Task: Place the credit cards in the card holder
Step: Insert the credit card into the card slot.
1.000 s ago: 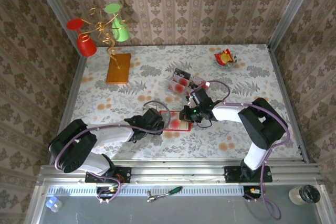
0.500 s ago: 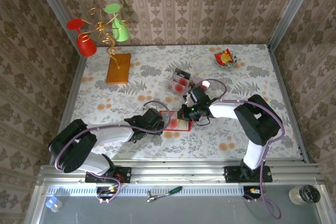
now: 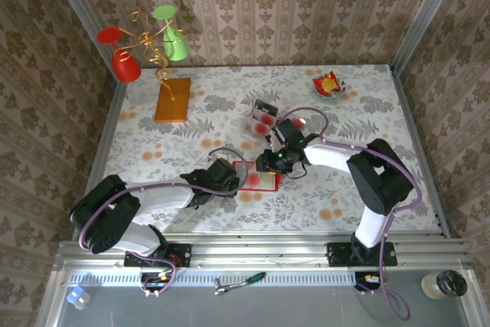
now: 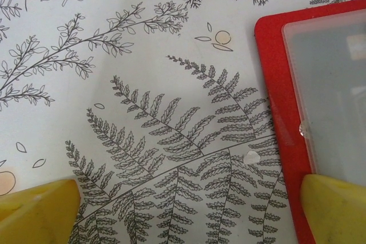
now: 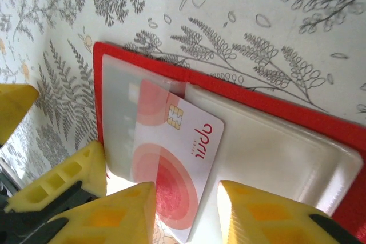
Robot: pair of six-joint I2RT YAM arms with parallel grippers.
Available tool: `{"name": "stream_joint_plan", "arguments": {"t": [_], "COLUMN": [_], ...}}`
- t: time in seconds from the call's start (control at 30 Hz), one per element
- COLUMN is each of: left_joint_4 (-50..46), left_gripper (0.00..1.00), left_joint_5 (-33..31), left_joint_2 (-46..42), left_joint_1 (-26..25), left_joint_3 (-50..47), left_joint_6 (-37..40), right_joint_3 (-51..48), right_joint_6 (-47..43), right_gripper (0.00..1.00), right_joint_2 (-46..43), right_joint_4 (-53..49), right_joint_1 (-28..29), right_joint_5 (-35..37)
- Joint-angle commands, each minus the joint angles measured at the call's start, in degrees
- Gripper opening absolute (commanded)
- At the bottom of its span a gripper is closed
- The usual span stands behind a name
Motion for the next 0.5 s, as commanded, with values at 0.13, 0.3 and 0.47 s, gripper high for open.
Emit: {"name": "stream_joint_plan", "arguments": {"t": [0.13, 0.3, 0.47], "left_joint_4": [-1.27, -0.83, -0.56], "left_gripper": [1.0, 1.0, 1.0], "left_joint_5": [-0.03, 0.21, 0.2], "left_joint_2": [-0.88, -0.81, -0.9], "left_joint_1": [0.1, 0.09, 0.2], "left_joint_3": [-1.39, -1.48, -1.39], "left_joint_6": [-0.29, -0.29, -0.19], "right_joint_3": [3.59, 4.54, 6.3], "right_joint_6": [-2.7, -2.33, -1.71], "right_gripper": [0.08, 0.05, 0.05], "right_joint_2": [0.41, 2.27, 5.1], "right_joint_4": [-7.0, -7.1, -6.97], "right_joint_1": [1.29, 3.05, 4.54], "right_joint_5": [6.64, 8.61, 8.84]}}
